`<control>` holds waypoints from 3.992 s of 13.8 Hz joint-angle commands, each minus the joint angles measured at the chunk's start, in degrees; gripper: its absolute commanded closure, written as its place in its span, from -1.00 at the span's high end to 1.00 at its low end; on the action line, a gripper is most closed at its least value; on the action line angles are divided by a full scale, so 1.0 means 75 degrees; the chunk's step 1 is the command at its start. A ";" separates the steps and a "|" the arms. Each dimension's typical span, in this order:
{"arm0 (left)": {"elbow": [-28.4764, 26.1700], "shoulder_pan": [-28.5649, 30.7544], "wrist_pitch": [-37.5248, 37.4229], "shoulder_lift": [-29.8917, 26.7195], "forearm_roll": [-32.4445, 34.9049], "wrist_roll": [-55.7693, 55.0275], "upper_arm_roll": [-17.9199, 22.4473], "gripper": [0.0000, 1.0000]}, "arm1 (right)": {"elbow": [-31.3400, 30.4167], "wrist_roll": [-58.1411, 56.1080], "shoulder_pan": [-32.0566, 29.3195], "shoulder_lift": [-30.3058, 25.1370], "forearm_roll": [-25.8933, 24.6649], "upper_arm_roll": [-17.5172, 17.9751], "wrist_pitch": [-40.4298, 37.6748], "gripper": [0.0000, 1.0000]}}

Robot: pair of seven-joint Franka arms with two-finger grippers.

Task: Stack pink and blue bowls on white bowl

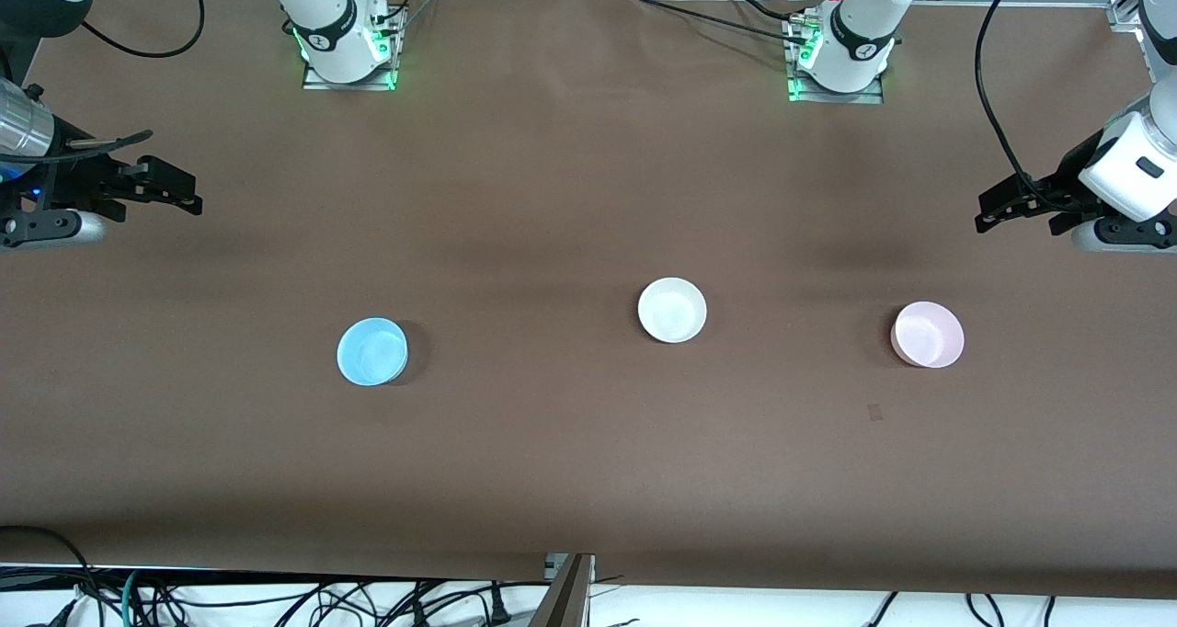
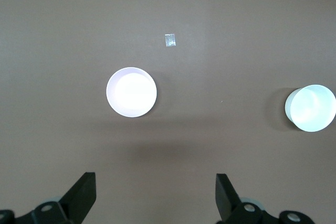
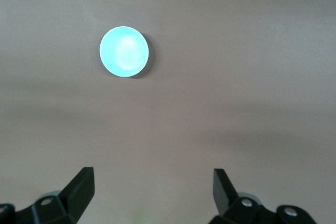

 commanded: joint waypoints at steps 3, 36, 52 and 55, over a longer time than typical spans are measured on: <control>-0.0053 0.0015 -0.0067 -0.0004 0.0003 -0.0006 -0.0021 1.00 | 0.0066 -0.0055 -0.0033 0.0015 0.0123 0.0013 -0.0047 0.99; -0.0392 0.0636 0.5183 0.4988 -0.2083 0.7611 0.0776 -1.00 | 0.0065 -0.0067 -0.0009 0.0224 0.0123 0.0036 0.0304 0.99; -0.0241 0.0531 0.3250 0.3454 -0.1919 0.8198 0.0063 -1.00 | 0.0182 -0.0055 -0.0058 0.2345 0.1085 0.0048 0.0878 0.99; -0.0217 0.0531 0.3121 0.3324 -0.1919 0.5827 -0.0850 -1.00 | 0.0405 0.0179 0.0037 0.2581 0.1050 0.0036 0.1251 0.99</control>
